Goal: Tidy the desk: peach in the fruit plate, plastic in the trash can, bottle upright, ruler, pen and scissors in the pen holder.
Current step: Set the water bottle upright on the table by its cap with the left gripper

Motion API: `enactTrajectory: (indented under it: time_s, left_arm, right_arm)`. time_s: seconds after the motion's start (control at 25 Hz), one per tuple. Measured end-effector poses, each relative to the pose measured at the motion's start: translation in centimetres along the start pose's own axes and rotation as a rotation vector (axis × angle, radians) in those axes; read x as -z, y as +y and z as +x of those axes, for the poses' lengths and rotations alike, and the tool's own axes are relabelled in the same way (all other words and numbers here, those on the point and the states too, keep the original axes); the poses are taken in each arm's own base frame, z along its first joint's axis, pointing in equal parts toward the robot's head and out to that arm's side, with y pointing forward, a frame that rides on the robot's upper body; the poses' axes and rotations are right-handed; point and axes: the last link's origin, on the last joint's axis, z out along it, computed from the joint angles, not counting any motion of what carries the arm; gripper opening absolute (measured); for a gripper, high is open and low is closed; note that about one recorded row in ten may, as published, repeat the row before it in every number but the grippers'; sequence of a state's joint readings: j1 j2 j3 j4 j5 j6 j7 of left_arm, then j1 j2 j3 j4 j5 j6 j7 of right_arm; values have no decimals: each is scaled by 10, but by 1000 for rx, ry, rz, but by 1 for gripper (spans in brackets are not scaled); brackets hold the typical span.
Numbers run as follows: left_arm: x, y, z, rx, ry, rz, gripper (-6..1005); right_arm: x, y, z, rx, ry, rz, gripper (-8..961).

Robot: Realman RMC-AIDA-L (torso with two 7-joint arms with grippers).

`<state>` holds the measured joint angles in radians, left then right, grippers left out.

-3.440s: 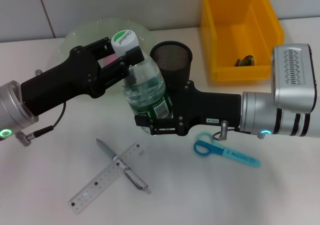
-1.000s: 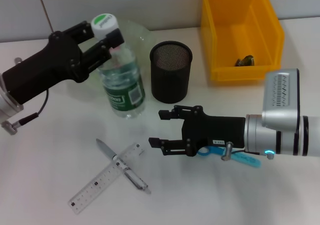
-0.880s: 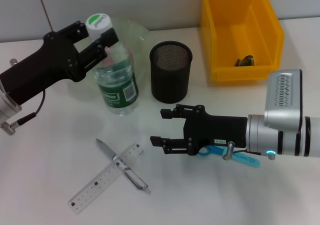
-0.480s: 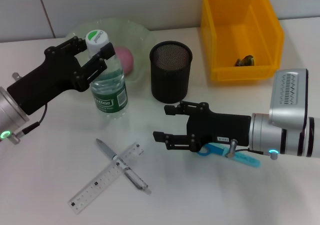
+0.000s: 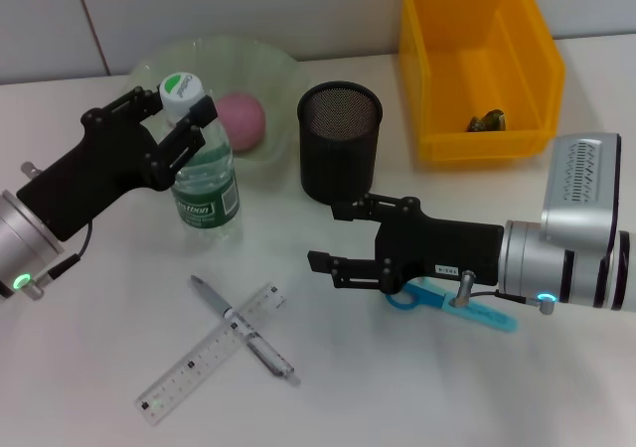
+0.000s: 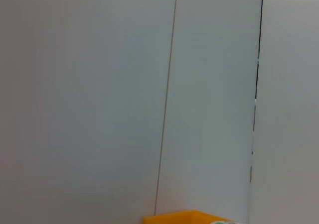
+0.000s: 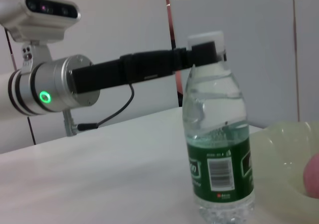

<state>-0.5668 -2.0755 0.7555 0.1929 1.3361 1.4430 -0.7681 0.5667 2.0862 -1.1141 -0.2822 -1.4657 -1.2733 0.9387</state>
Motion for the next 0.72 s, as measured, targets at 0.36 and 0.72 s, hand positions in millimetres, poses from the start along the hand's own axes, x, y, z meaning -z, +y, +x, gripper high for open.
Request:
enactTrajectory:
  time_s: [0.36, 0.72]
  left_arm:
    - [3, 2, -8, -12, -16, 28, 444]
    - [7, 6, -15, -13, -14, 57, 447]
  right_arm:
    - [0, 0, 0, -3, -5, 3, 761]
    - [0, 0, 0, -2, -5, 2, 761]
